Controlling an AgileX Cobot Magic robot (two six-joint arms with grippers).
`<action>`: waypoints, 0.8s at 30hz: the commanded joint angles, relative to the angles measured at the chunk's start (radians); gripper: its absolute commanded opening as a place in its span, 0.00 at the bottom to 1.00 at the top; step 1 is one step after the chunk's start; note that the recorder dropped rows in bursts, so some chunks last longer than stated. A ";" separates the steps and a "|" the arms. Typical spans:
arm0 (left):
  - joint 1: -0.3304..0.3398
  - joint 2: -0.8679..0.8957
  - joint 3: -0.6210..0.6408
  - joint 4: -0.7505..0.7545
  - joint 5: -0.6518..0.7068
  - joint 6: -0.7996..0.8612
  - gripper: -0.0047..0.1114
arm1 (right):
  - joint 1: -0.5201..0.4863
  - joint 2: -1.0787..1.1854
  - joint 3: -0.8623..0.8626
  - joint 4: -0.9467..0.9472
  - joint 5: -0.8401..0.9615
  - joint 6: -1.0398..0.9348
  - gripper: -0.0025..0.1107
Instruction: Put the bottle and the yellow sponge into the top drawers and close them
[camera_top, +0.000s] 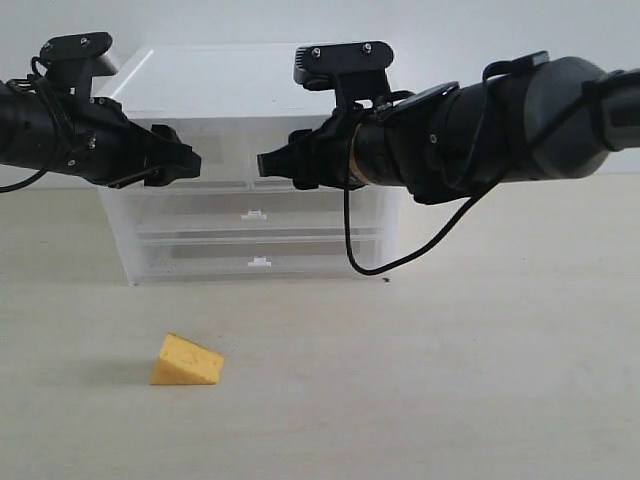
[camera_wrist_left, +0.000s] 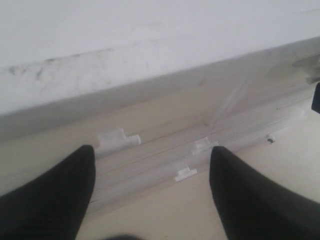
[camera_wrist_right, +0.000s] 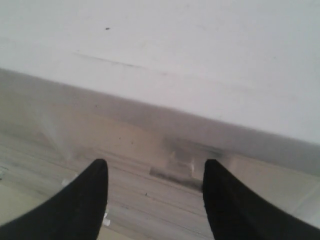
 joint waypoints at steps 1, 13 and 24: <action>0.001 -0.009 -0.006 0.010 0.011 0.008 0.57 | -0.003 0.013 -0.035 -0.011 0.032 -0.014 0.49; 0.001 -0.063 0.020 0.095 0.130 0.008 0.47 | -0.003 0.013 -0.035 -0.017 0.026 -0.019 0.49; 0.111 -0.189 0.080 0.191 0.380 -0.115 0.28 | -0.003 0.013 -0.035 -0.017 0.023 -0.025 0.49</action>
